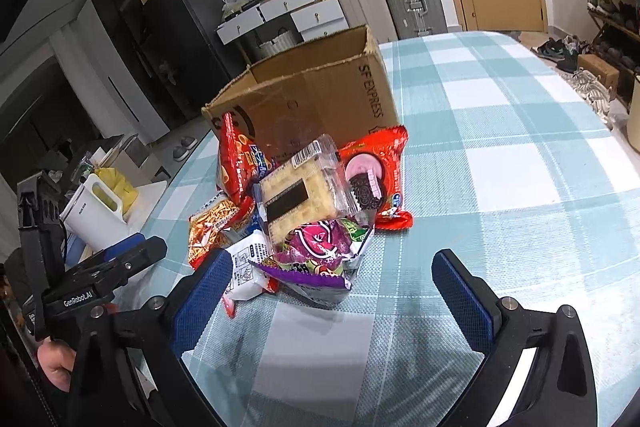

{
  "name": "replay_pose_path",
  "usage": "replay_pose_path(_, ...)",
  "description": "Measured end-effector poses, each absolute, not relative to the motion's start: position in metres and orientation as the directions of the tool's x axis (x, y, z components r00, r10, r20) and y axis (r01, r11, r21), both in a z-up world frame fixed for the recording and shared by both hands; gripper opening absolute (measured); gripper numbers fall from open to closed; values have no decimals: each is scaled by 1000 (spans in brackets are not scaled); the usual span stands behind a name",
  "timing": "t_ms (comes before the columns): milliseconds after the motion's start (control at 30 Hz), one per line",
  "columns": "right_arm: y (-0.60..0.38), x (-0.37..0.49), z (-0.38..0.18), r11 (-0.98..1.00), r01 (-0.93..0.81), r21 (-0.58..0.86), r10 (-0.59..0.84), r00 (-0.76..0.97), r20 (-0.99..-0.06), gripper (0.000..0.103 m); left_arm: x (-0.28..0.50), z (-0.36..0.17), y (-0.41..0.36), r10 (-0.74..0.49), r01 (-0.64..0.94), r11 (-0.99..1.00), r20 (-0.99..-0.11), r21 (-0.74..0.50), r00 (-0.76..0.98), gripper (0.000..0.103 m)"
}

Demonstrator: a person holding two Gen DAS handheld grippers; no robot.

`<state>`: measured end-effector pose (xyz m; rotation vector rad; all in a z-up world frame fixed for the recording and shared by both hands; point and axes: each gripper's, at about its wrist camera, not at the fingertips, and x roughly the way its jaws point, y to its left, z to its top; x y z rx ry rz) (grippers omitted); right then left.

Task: Organize snacks
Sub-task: 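Grasp the purple candy bag with the right tool while the left tool grasps the white noodle bag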

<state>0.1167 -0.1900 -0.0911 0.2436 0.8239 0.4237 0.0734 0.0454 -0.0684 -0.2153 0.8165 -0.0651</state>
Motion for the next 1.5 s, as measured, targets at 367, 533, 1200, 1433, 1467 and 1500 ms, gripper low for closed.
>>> replay_pose_path(367, -179, 140, -112, 874, -277, 399, 485, 537, -690, 82, 80, -79, 55, -144, -43, 972, -729, -231, 670, 102)
replay_pose_path(533, -178, 144, -122, 851, -291, 436, 524, 510, -682, 56, 83, -84, 59, -142, -52, 970, -733, -236, 666, 102)
replay_pose_path(1200, -190, 128, -121, 826, -310, 471, 561, 525, -640, 47, 86, -84, 58, -157, -49, 968, -745, -246, 648, 102)
replay_pose_path(1433, -201, 124, -120, 820, -303, 486, 568, 536, -624, 47, 96, -82, 55, -173, -36, 967, -751, -253, 637, 102)
replay_pose_path(1467, -202, 124, -120, 817, -304, 490, 572, 535, -622, 47, 98, -82, 54, -174, -35, 967, -751, -253, 637, 102)
replay_pose_path(1500, -203, 124, -120, 817, -303, 491, 572, 536, -621, 47, 99, -83, 54, -175, -33, 967, -752, -253, 635, 102)
